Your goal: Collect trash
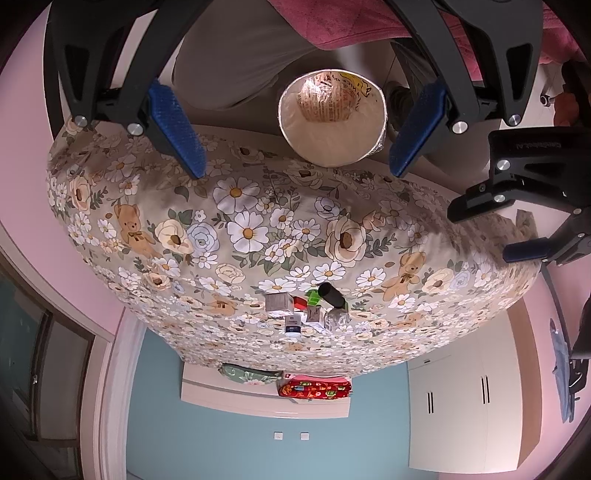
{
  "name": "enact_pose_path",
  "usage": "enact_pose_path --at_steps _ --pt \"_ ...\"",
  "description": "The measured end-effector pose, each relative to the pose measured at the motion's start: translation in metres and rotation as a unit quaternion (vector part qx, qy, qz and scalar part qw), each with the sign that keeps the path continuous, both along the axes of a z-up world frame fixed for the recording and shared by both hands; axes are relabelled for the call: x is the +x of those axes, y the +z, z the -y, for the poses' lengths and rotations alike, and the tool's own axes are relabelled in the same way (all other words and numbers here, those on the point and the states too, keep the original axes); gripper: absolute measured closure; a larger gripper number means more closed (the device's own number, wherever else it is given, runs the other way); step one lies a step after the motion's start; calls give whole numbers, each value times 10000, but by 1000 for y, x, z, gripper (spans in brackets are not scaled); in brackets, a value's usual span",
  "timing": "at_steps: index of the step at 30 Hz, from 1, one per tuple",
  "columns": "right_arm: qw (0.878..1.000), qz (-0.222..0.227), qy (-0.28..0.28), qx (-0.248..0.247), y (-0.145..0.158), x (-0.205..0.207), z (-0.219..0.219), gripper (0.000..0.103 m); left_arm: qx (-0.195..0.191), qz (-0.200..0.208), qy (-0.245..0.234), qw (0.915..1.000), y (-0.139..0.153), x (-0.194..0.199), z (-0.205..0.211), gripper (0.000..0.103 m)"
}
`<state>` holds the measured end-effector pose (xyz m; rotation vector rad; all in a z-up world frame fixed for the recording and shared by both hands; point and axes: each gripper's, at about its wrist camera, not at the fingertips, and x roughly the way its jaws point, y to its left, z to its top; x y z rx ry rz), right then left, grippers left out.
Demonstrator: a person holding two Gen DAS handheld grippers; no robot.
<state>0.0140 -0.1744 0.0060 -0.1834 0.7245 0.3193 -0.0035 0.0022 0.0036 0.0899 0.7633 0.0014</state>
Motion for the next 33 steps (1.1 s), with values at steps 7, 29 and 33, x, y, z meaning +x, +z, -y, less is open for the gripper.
enact_pose_path --at_steps 7,29,33 --pt "10000 -7 5 -1 -1 -1 0 6 4 -2 -4 10000 0 0 0 4" --pt "10000 -16 -6 4 -3 -1 0 6 -5 -6 3 10000 0 0 0 4" --pt "10000 -15 -8 1 -3 -1 0 6 -7 -8 1 10000 0 0 0 4"
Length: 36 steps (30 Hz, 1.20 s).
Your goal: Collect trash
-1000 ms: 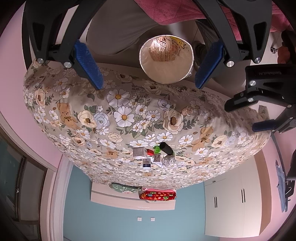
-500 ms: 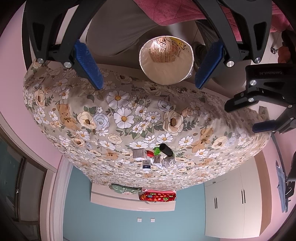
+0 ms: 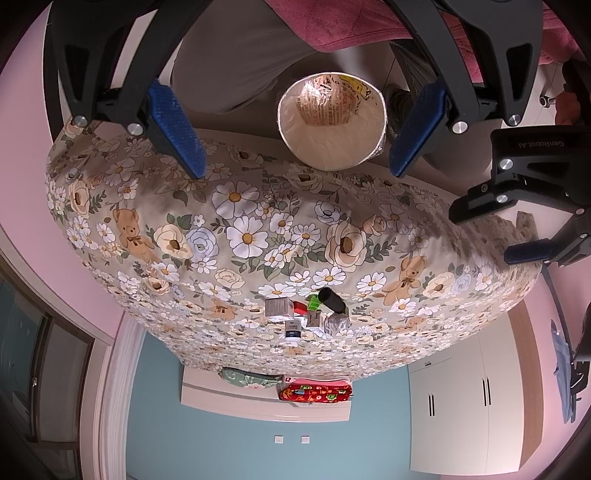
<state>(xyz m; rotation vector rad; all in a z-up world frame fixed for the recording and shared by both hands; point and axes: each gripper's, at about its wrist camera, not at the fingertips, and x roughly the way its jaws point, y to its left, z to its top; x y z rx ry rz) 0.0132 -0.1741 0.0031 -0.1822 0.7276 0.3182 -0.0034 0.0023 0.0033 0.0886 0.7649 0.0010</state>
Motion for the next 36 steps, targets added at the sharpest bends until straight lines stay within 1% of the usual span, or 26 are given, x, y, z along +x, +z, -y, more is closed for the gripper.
enact_pose_path --at_steps 11,18,36 --pt "10000 -13 1 -2 1 1 -1 6 1 -5 1 10000 0 0 0 4" --pt "10000 -36 -9 -14 -7 -3 1 6 -8 -24 2 10000 -2 0 0 4" --pt "9999 -105 35 -72 -8 0 -3 6 -40 -78 7 10000 -7 -3 0 4"
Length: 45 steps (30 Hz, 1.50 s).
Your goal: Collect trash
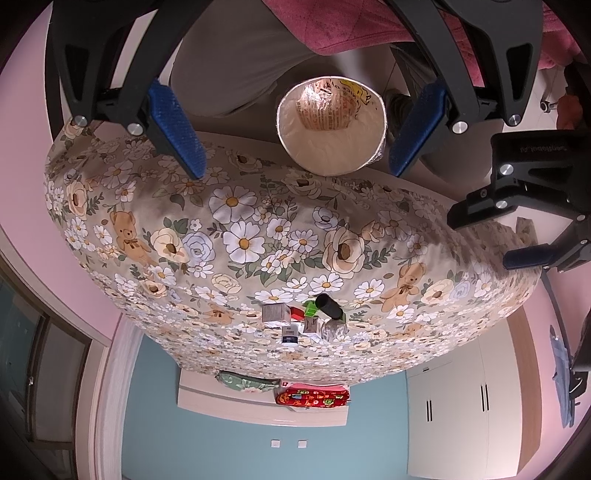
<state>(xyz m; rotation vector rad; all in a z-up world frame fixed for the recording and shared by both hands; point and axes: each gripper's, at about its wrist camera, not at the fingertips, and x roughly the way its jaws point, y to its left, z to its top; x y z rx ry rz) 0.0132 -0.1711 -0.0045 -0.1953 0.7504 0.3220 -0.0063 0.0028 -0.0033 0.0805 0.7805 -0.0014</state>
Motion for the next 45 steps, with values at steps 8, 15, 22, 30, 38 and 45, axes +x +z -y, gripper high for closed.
enact_pose_path --at_steps 8,15,22,30,38,45 --pt "9999 -63 114 -41 2 11 -5 6 -103 -111 59 9999 3 15 -6 4" --pt "9999 136 62 -7 18 44 0 6 -305 -47 296 9991 20 53 -26 4" --pt "9997 140 107 146 34 103 6 6 -509 -128 423 9977 31 116 -47 4" --pt "9998 33 112 187 30 183 0 6 -862 -262 391 9952 27 189 -68 4" --pt "9995 -62 257 142 14 268 -17 6 -1048 -351 330 9933 11 258 -78 4" --pt "9981 -177 570 -147 -9 331 -47 6 -1086 -633 269 9917 -14 316 -83 4"
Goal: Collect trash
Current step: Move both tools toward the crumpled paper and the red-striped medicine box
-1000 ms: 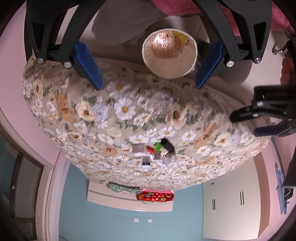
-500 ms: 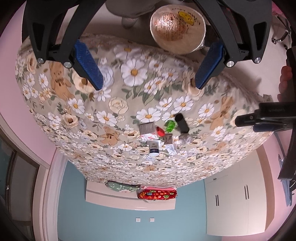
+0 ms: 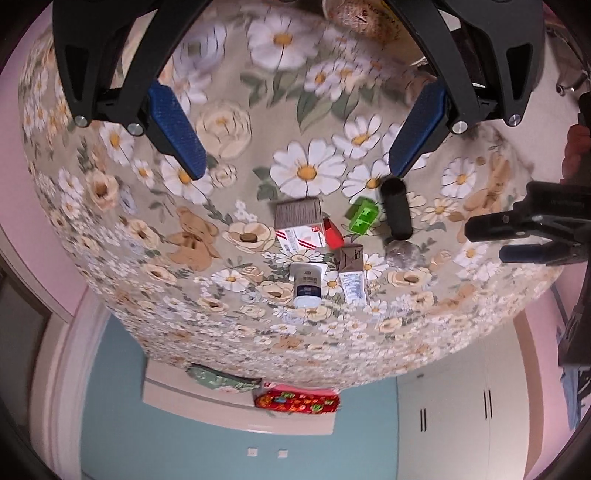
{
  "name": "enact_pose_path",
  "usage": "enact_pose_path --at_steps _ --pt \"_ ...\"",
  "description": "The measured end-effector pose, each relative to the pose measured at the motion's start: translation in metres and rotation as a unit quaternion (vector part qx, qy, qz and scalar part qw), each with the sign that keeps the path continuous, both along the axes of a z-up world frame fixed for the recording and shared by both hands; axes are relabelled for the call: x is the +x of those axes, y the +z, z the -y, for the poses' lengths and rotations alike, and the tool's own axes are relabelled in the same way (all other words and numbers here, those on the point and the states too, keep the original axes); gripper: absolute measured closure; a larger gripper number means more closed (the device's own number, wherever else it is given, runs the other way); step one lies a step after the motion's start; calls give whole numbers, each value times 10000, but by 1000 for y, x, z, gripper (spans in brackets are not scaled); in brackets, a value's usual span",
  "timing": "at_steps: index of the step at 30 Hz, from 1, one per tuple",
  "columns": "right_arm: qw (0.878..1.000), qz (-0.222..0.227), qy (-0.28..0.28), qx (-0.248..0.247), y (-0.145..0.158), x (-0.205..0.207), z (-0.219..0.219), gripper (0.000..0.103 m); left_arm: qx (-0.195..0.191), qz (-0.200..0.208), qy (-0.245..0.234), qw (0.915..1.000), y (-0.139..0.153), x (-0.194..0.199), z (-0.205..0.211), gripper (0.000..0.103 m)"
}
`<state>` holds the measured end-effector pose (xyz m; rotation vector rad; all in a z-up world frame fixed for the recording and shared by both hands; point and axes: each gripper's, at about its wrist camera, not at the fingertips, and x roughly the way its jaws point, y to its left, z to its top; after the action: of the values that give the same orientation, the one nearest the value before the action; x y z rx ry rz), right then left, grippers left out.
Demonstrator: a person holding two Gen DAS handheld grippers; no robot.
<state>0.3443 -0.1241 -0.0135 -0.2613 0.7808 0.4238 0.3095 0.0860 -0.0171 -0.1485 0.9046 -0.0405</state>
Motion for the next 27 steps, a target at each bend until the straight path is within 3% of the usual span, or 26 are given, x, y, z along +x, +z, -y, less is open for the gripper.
enact_pose_path --at_steps 12,16,21,23,25,27 --pt "9973 -442 545 -232 -60 88 -37 6 9 -186 -136 9997 -40 68 -10 6" --pt "9964 -574 615 -127 -73 112 -43 6 -7 -337 -177 9993 -55 84 -12 23" --pt "9947 -794 649 24 -87 135 -49 7 -104 -418 -213 9988 -66 98 -15 26" --pt "9942 -853 645 73 -92 140 -50 11 -143 -419 -256 9987 -68 102 -16 29" --pt "9932 -941 687 57 -96 144 -53 24 -123 -438 -303 9985 -71 106 -15 34" --pt "9917 -1056 732 55 -101 149 -56 31 -101 -450 -314 9984 -72 110 -15 38"
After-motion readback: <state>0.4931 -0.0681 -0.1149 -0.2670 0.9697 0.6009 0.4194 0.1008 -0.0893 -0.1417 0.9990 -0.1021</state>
